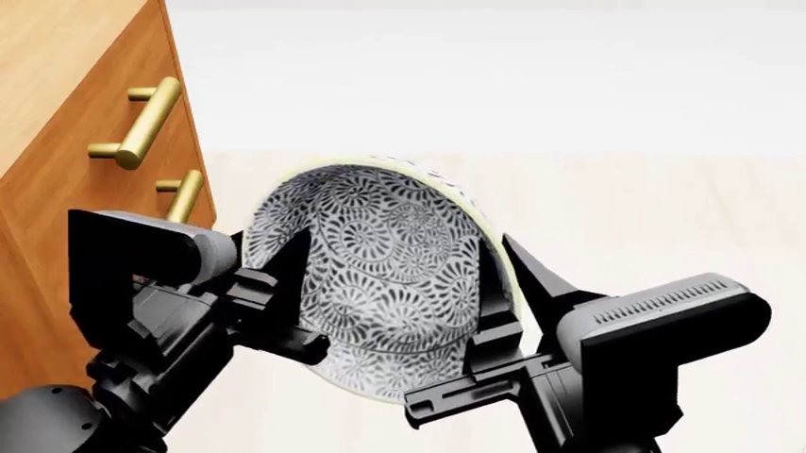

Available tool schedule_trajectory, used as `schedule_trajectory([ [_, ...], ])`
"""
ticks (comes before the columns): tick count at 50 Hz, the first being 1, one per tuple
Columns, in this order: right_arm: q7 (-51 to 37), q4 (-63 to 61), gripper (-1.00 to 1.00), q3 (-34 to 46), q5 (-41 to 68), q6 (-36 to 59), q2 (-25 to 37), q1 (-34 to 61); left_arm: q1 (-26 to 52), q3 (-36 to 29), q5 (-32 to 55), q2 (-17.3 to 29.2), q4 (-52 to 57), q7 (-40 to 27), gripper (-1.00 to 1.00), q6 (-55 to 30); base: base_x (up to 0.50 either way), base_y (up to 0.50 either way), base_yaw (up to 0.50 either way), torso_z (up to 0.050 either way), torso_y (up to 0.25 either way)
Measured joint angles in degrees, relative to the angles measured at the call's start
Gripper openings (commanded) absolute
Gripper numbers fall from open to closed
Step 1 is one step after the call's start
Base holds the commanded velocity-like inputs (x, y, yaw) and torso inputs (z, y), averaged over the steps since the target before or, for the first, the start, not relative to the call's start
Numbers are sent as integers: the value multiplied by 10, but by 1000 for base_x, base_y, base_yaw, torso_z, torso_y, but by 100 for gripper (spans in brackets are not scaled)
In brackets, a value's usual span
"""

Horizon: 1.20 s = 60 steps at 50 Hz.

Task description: Put the bowl on top of the cabinet.

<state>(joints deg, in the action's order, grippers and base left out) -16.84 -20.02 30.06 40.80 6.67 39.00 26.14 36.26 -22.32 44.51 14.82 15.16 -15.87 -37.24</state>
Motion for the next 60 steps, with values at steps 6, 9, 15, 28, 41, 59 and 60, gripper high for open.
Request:
schedule_trajectory([
  [6, 2, 3, -100, 1, 1, -1, -1, -1, -1, -4, 8, -2, -1, 3, -100, 5, 0, 0, 0, 0, 0],
  [9, 1, 3, -100, 0, 0, -1, -1, -1, -2, -6, 11, -1, -3, 3, -100, 6, 0, 0, 0, 3, 0],
  [15, 0, 5, -100, -1, -1, -1, -1, 0, -2, -8, 15, -1, -3, 2, -100, 8, 0, 0, 0, 0, 0],
  [28, -3, 4, -100, -2, 0, 1, 1, 0, 0, -11, 18, -1, -1, -4, -100, 5, 0, 0, 0, 0, 1],
  [41, -7, 4, 100, -1, -11, 11, 3, 3, -2, -8, 1, 1, -8, -13, -100, 2, 0, 0, 0, 0, 1],
  [59, -11, 2, 100, 2, -24, 12, 7, -4, -3, -6, -3, 3, -17, -16, -100, 5, 0, 0, 0, 0, 0],
  [60, -11, -1, 100, 2, -25, 10, 8, -6, -2, -7, -4, 3, -16, -16, -100, 5, 0, 0, 0, 0, 0],
])
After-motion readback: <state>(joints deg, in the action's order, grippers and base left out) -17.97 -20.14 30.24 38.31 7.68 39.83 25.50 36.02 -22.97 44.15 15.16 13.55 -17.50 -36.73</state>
